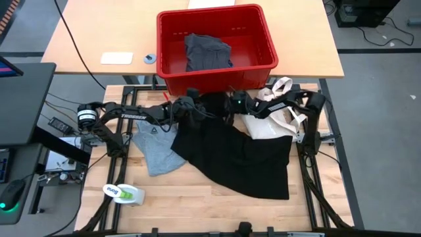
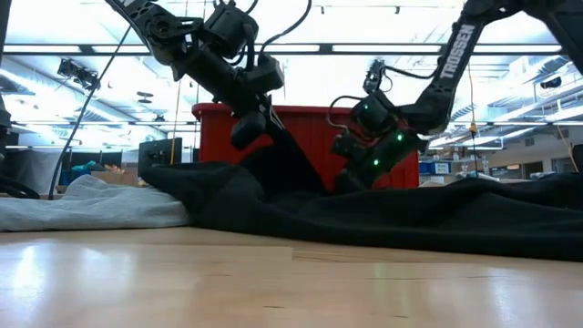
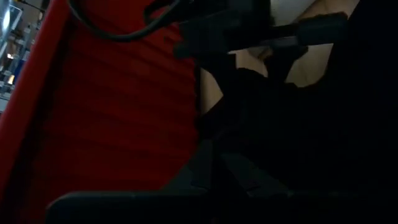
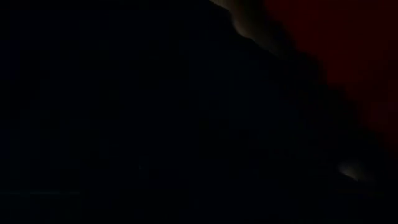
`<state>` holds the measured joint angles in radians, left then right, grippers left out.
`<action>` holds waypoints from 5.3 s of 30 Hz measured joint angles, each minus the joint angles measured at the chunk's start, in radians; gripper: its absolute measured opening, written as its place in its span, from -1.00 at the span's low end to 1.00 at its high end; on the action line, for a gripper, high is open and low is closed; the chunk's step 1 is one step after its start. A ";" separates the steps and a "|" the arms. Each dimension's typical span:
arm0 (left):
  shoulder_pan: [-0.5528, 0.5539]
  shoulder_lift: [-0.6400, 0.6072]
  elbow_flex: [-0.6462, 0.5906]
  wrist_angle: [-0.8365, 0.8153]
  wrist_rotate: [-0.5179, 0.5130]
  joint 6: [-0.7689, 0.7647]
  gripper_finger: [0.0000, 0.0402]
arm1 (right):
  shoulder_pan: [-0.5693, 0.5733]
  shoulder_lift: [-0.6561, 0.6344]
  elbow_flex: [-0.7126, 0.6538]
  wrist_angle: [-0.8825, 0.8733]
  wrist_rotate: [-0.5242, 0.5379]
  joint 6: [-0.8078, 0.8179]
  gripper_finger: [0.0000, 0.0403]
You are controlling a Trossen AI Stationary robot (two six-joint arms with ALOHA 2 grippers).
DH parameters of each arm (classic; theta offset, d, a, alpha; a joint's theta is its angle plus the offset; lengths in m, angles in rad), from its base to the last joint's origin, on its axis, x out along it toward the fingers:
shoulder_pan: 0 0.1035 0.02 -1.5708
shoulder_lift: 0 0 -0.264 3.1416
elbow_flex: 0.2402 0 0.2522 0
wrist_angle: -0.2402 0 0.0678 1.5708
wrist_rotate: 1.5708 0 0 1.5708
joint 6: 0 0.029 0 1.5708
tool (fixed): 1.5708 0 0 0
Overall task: Fold Laundry from Bin
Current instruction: Fold the black shirt
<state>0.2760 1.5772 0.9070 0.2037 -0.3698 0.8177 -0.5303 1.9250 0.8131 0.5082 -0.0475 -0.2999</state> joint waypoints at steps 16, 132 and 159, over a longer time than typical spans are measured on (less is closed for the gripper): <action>0.002 0.000 0.001 -0.006 -0.236 0.066 -0.92 | 0.087 -0.212 0.000 -0.312 0.159 0.067 -0.84; -0.190 0.178 0.003 -0.048 0.144 -0.534 -0.04 | 1.491 -0.315 0.281 -1.936 0.342 2.150 -0.39; -0.044 0.171 -0.001 -0.376 0.086 -0.774 -0.04 | 1.502 -0.341 0.098 -1.746 -0.102 2.483 -0.61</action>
<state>0.2322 1.7478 0.9058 -0.1719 -0.2834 0.0432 0.9720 1.5845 0.9111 -1.2374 -0.1499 2.1831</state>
